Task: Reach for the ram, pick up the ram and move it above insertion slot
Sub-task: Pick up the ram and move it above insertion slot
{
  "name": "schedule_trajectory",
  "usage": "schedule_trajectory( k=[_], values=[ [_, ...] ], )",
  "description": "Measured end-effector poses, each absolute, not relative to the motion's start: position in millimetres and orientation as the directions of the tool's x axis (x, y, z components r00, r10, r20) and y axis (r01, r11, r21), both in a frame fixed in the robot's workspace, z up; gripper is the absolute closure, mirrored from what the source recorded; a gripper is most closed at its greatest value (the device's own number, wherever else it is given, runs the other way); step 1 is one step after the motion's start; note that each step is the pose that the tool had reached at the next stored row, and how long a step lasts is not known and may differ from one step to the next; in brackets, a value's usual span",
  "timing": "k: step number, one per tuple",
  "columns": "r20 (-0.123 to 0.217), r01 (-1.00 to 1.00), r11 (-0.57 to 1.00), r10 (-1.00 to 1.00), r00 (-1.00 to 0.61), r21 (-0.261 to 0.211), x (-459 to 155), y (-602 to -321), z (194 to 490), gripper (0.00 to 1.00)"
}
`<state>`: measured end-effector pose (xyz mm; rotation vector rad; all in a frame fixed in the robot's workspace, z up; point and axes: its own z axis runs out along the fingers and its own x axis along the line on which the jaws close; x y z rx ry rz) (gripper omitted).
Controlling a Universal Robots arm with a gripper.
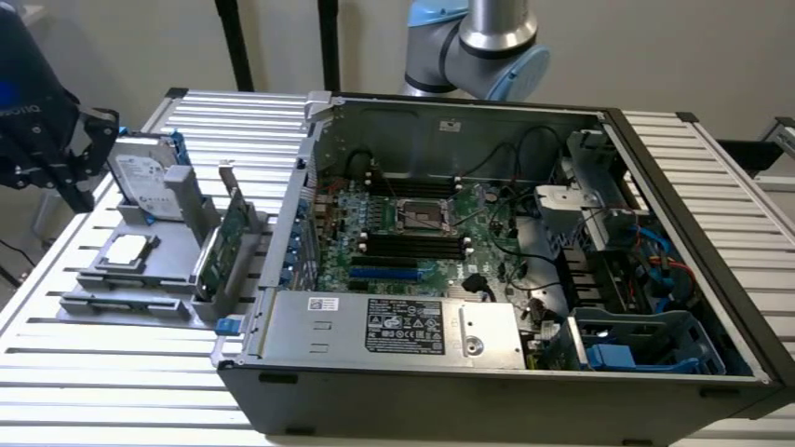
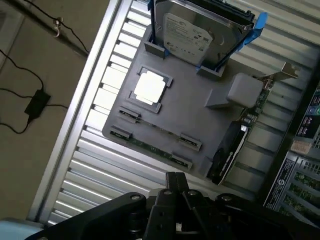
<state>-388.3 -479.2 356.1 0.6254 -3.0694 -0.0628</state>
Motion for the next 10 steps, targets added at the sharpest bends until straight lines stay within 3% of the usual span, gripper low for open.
schedule_trajectory(
  k=[10],
  values=[
    [0.0, -0.551, 0.834, -0.551, -0.834, 0.041, -388.3, -479.2, 355.2, 0.89]
  ],
)
